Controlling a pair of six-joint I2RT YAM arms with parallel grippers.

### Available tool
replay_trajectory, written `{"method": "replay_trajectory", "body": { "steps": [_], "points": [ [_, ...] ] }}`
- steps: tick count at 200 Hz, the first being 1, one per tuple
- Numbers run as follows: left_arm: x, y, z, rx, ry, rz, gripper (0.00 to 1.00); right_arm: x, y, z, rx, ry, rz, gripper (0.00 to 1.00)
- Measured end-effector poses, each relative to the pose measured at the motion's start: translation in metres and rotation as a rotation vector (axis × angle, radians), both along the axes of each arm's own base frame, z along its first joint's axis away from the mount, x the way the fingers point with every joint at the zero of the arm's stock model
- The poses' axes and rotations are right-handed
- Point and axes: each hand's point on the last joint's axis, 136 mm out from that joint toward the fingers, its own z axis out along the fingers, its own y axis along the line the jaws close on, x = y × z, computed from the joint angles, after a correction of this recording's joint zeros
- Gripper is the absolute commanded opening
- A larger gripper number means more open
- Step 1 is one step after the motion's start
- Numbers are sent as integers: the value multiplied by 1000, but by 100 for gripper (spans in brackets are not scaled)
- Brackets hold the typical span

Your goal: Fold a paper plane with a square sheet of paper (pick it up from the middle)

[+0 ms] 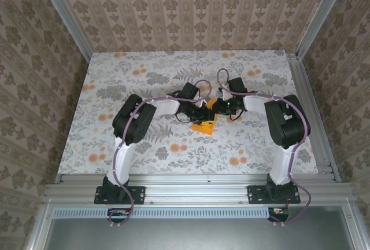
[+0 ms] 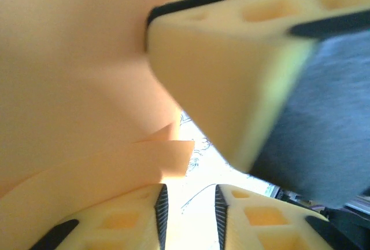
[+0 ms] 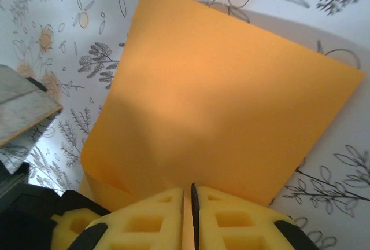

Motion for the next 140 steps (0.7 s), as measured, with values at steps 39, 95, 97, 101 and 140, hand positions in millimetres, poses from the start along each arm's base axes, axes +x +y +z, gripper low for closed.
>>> {"method": "replay_trajectory", "body": {
  "steps": [39,95,97,101,140],
  "points": [
    [-1,1,-3,-2,-5,0,16,-2,-14,20,52,-5,-47,16],
    [-4,4,-8,-1,-4,0,5,-36,-14,16,122,90,-64,16],
    [-4,4,-8,-2,-4,0,4,-37,-13,16,125,95,-64,16],
    [-4,4,-8,-2,-5,0,3,-38,-13,15,129,100,-65,17],
    [-4,4,-8,-2,-5,0,0,-51,-9,11,158,145,-63,19]
  ]
}}
